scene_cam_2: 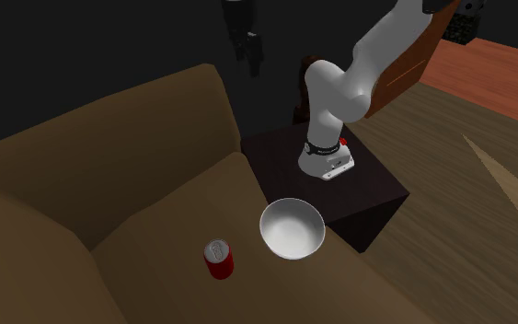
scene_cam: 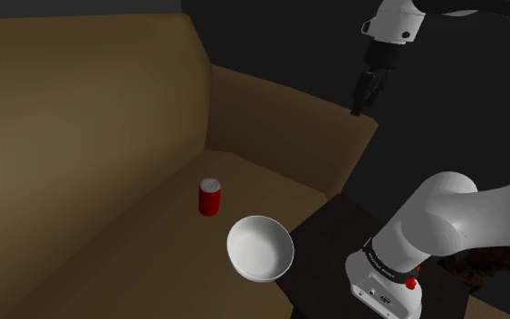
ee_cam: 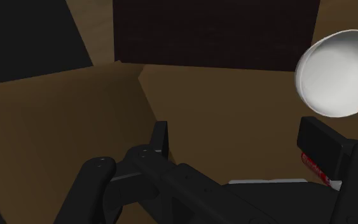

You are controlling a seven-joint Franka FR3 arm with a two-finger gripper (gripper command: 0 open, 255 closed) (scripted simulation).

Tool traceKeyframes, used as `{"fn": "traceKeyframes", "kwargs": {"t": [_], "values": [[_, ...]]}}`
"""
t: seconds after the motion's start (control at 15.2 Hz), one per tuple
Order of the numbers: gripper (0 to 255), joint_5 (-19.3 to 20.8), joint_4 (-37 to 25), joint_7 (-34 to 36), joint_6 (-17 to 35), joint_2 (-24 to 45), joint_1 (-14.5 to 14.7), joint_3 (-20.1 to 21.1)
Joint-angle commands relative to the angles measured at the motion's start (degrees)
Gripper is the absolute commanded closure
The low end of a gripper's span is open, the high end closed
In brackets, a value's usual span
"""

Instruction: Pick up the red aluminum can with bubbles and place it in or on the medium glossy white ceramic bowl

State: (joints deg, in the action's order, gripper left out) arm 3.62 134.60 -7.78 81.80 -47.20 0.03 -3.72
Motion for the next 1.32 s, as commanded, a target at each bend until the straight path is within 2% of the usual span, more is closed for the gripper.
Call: {"fn": "traceKeyframes", "kwargs": {"t": [0.0,0.66,1.25], "values": [[0,0.0,0.0,0.0,0.0,0.0,0.0,0.0],[0,-7.41,5.58,9.96,14.87,9.4,3.42,8.23],[0,-11.47,4.1,18.09,28.46,23.94,6.02,15.34]]}}
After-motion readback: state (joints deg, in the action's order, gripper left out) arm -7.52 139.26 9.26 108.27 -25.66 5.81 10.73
